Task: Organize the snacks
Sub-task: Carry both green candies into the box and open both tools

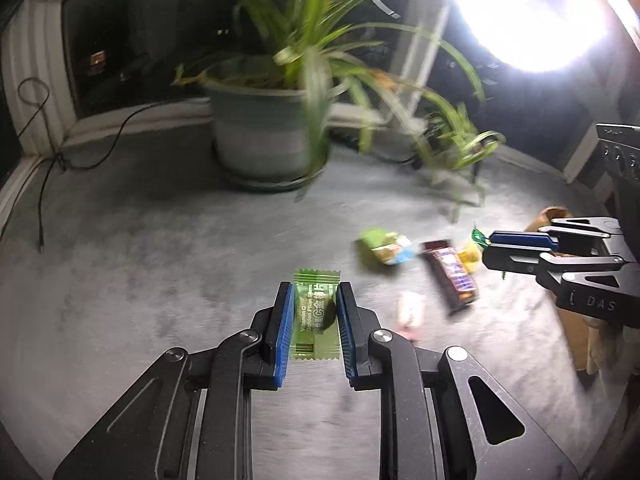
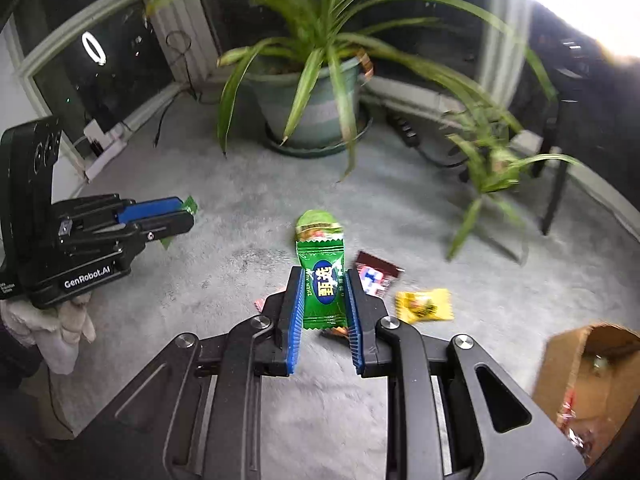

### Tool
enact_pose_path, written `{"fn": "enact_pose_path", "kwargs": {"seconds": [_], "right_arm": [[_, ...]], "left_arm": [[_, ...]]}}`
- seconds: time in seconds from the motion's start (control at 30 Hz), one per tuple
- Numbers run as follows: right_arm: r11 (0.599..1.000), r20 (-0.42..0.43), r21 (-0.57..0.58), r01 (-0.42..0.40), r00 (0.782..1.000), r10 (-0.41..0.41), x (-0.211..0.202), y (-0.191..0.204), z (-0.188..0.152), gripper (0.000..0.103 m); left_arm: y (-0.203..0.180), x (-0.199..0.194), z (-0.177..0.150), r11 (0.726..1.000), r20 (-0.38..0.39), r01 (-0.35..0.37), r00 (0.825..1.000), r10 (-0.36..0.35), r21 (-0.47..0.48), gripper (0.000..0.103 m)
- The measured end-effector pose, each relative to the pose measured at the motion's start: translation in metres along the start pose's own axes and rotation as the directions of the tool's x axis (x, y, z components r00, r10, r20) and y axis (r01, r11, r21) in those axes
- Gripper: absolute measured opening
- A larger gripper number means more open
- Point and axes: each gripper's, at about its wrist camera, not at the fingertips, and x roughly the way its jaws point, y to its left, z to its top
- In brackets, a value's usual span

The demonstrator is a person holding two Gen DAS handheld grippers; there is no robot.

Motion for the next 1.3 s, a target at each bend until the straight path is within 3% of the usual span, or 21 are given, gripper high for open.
{"fn": "enact_pose_path", "kwargs": {"seconds": [0.3,0.63,0.93,1.3], "right_arm": [[0.994,0.085,0.063,0.089,0.992,-0.094,-0.079,-0.050,-0.022,0.020],[0.962,0.099,0.185,0.201,0.970,-0.222,-0.140,-0.130,-0.064,0.020],[0.933,0.072,0.276,0.233,0.962,-0.262,-0.162,-0.185,-0.099,0.020],[0.913,0.049,0.326,0.243,0.961,-0.273,-0.168,-0.215,-0.122,0.024]], "left_arm": [[-0.074,-0.015,0.009,0.991,0.044,0.127,0.991,-0.129,0.045,0.020],[-0.170,-0.017,0.014,0.958,0.038,0.269,0.961,-0.273,0.100,0.020],[-0.249,-0.006,0.016,0.921,0.013,0.365,0.929,-0.370,0.135,0.020],[-0.323,0.018,0.004,0.886,-0.072,0.437,0.899,-0.431,0.154,0.020]]}}
